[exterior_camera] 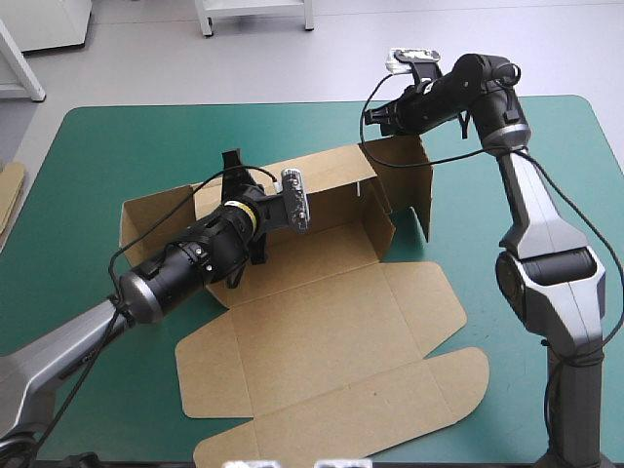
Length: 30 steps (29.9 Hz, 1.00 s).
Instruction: Fold the box
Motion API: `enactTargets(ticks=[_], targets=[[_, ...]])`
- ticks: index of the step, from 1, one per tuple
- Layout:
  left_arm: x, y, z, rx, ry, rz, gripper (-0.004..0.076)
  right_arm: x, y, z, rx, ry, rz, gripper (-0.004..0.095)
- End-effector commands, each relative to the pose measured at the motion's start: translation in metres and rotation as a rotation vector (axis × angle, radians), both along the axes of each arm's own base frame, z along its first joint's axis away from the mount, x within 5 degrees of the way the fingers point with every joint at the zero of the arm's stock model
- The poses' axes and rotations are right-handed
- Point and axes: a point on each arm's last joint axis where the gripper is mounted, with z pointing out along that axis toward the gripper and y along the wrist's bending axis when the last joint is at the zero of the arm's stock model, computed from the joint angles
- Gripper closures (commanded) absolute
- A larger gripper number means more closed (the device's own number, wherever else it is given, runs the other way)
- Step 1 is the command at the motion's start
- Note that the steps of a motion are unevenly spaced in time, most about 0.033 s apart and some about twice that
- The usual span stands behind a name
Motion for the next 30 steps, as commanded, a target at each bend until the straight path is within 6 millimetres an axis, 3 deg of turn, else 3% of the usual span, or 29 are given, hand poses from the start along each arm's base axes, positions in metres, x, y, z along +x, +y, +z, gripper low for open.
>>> enactTargets(ticks=[1,5,10,19,25,30], targets=[[-0.008,-0.003,0.001,-0.103,0.07,0.036,0.0733,-0.022,-0.004,0.044,0.054,-0.086,0.003,0.0925],[-0.008,-0.003,0.001,-0.103,0.07,0.036,0.0733,-0.023,-0.004,0.045,0.064,-0.08,-0.002,0.0925],[-0.008,-0.003,0.001,-0.104,0.069,0.035,0.0733,-0.028,-0.005,0.031,0.042,-0.003,-0.004,0.0925],[-0.008,-0.004,0.001,-0.125,0.068,0.042,0.0733,-0.052,-0.011,0.04,0.009,0.008,0.009,0.0925],[-0.008,-0.004,0.001,-0.125,0.068,0.042,0.0733,-0.065,-0.013,0.028,-0.02,0.055,0.049,0.0925],[-0.008,-0.004,0.001,-0.13,0.071,0.044,0.0733,-0.077,-0.017,0.03,-0.03,-0.022,0.057,0.0925]])
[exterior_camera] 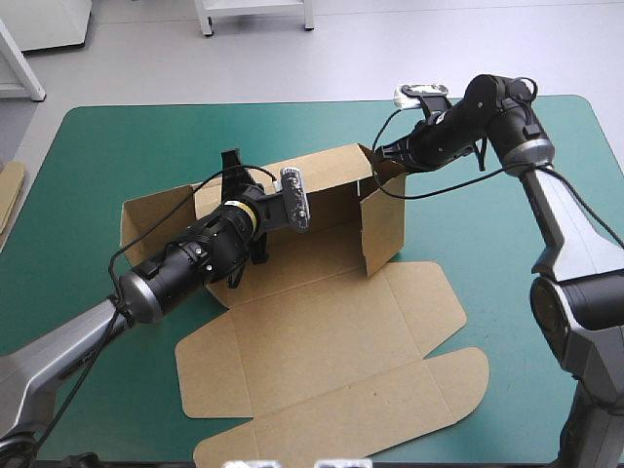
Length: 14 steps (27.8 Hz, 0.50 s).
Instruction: Fold the box
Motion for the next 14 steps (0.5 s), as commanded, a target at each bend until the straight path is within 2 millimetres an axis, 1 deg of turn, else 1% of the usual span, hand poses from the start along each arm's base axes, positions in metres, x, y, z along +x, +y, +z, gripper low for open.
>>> enactTargets(ticks=[1,2,7,8,10,12,13,14], targets=[[-0.008,-0.003,0.001,-0.113,0.069,0.035,0.0733,-0.024,-0.005,0.044,0.044,-0.19,0.012,0.0925],[-0.008,-0.003,0.001,-0.113,0.069,0.035,0.0733,-0.026,-0.006,0.044,0.044,-0.208,0.013,0.0925],[-0.008,-0.003,0.001,-0.114,0.07,0.035,0.0733,-0.038,-0.008,0.03,0.061,-0.264,0.015,0.0925],[-0.008,-0.004,0.001,-0.116,0.072,0.036,0.0733,-0.04,-0.008,0.022,0.07,-0.266,0.017,0.0925],[-0.008,-0.004,0.001,-0.116,0.071,0.036,0.0733,-0.045,-0.008,0.018,0.086,-0.298,0.028,0.0925],[-0.008,-0.004,0.001,-0.117,0.073,0.036,0.0733,-0.053,-0.007,0.01,0.104,-0.327,0.053,0.0925],[-0.008,-0.004,0.001,-0.119,0.074,0.036,0.0733,-0.058,-0.007,0.002,0.114,-0.36,0.071,0.0925],[-0.008,-0.004,0.001,-0.119,0.074,0.036,0.0733,-0.06,-0.007,-0.002,0.117,-0.369,0.075,0.0925]])
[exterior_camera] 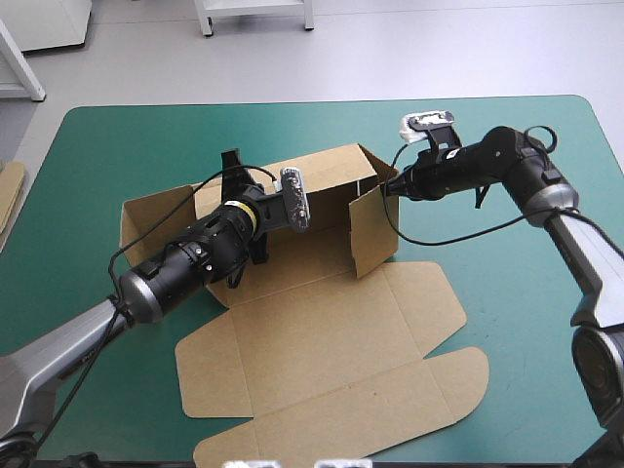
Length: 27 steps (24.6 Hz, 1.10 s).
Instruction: Fold the box
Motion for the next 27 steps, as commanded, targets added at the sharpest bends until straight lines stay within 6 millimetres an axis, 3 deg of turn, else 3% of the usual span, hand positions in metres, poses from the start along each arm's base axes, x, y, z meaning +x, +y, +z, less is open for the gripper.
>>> enactTargets(ticks=[1,14,18,23,27], targets=[[-0.008,-0.004,0.001,-0.116,0.073,0.035,0.0733,-0.015,-0.002,0.021,0.072,-0.171,0.006,0.0925],[-0.008,-0.004,0.001,-0.117,0.075,0.036,0.0733,-0.061,-0.004,-0.017,0.109,-0.383,0.134,0.0925],[-0.008,-0.004,0.001,-0.117,0.075,0.036,0.0733,-0.064,-0.003,-0.02,0.083,-0.393,0.185,0.092],[-0.008,-0.004,0.001,-0.117,0.075,0.036,0.0733,-0.068,-0.001,-0.021,0.086,-0.377,0.233,0.0728],[-0.008,-0.004,0.001,-0.121,0.076,0.039,0.0733,-0.065,-0.001,-0.022,0.09,-0.378,0.217,0.0419]])
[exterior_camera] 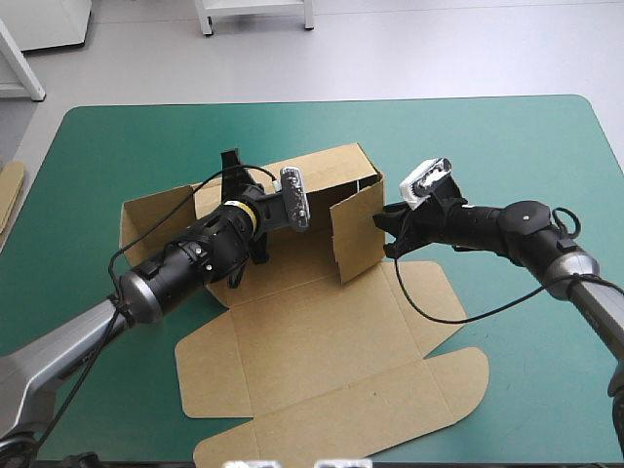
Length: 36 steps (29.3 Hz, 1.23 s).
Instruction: Fold the box
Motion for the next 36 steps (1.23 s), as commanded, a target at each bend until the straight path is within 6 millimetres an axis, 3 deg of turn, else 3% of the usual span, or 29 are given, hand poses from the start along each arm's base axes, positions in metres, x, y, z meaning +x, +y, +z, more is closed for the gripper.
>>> enactTargets(ticks=[1,3,9,14,22,31,36], targets=[[-0.008,-0.004,0.001,-0.116,0.071,0.036,0.0733,-0.002,0.0,0.018,0.057,-0.04,-0.018,0.0342],[-0.008,-0.004,0.001,-0.118,0.071,0.037,0.0733,-0.001,0.0,0.017,0.068,-0.032,-0.023,0.0259],[-0.008,-0.003,0.001,-0.135,0.076,0.053,0.0733,0.002,0.0,0.018,0.086,-0.033,-0.041,0.0261],[-0.008,-0.003,0.001,-0.135,0.076,0.053,0.0733,0.003,0.002,0.017,0.089,-0.03,-0.042,0.0317],[-0.007,-0.004,0.002,-0.143,0.06,0.045,0.0733,-0.001,0.032,0.016,-0.001,-0.122,-0.059,0.0327],[-0.007,-0.005,0.003,-0.156,0.054,0.043,0.0733,0.001,0.037,0.018,-0.019,-0.166,-0.152,0.0332],[-0.006,-0.006,0.004,-0.165,0.048,0.033,0.0733,0.001,0.041,0.018,-0.028,-0.186,-0.188,0.0393]])
